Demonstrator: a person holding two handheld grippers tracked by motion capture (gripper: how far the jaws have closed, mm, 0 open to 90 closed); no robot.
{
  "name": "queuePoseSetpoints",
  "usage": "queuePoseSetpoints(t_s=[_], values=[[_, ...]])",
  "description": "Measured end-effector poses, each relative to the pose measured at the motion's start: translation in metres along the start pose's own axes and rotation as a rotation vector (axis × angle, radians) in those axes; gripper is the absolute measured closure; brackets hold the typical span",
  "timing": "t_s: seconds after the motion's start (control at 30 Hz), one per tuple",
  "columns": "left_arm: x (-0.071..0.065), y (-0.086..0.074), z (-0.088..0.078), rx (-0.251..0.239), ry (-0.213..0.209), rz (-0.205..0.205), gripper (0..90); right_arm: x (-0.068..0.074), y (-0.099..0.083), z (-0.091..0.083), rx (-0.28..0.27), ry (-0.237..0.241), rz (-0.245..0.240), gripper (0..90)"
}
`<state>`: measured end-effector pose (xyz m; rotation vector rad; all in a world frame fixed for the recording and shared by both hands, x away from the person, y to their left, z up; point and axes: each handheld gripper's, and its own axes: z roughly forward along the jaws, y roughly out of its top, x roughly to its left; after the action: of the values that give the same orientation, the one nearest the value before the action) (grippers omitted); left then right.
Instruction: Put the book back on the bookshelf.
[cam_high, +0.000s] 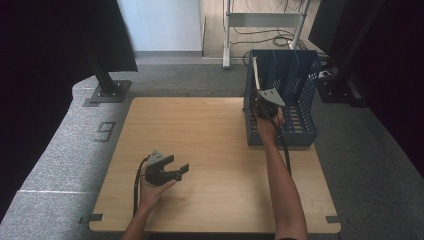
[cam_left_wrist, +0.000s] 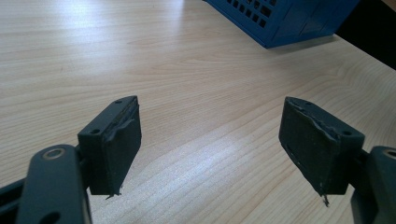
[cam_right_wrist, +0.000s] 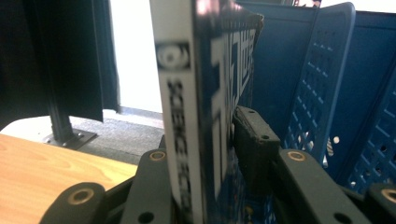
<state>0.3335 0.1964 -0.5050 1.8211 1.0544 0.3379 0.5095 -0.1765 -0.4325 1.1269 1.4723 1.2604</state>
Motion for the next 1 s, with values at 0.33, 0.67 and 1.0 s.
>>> queuePoseSetpoints(t_s=[0.33, 0.67, 1.0], values=[[-0.001, 0.0, 0.001, 0.002, -0.001, 0.002, 21.2, -0.006, -0.016, -0.01, 0.046, 0.025, 0.01, 71.5], [0.001, -0.001, 0.003, 0.005, 0.0, -0.001, 21.2, -0.005, -0.017, -0.004, 0.021, -0.014, -0.031, 78.6], [0.003, -0.001, 0.004, 0.008, 0.001, -0.007, 21.2, -0.008, -0.019, 0.0, -0.005, -0.026, -0.013, 78.5]])
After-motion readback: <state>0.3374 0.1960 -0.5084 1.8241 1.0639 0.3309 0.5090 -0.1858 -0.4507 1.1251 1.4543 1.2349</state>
